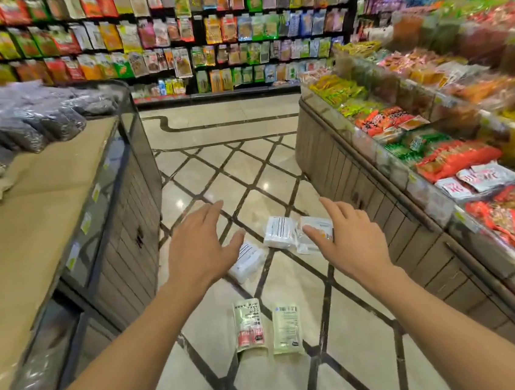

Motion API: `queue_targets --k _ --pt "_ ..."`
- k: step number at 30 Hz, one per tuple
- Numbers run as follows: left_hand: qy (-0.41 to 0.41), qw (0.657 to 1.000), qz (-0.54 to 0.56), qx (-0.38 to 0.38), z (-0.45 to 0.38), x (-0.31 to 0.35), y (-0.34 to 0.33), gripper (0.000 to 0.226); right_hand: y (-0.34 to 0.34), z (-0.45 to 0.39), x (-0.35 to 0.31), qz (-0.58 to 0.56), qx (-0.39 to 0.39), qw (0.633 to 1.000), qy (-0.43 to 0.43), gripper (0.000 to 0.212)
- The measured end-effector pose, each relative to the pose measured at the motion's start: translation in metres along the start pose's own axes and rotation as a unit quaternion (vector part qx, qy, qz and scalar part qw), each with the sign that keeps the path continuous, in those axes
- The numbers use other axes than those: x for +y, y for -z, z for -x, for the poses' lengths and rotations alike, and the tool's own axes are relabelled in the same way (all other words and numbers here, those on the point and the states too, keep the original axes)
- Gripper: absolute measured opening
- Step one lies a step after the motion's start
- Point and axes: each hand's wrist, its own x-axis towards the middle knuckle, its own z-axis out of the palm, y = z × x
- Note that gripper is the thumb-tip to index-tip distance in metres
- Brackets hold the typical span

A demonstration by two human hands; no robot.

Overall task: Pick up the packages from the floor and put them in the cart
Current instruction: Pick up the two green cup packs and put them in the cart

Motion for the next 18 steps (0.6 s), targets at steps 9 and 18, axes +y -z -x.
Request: queue_targets --k 9,18 --pt "0.027 0.994 0.017 -0.106 -0.117 -0.064 -0.085 0.072 -0.077 -0.096 -0.010 0.005 -0.053 0.997 -0.054 0.074" --pt "0.070 0.981 0.023 -0.178 -0.168 -0.084 -0.200 0.068 -0.186 -0.152 0.024 -0.018 -0.160 0.983 -0.092 0.076"
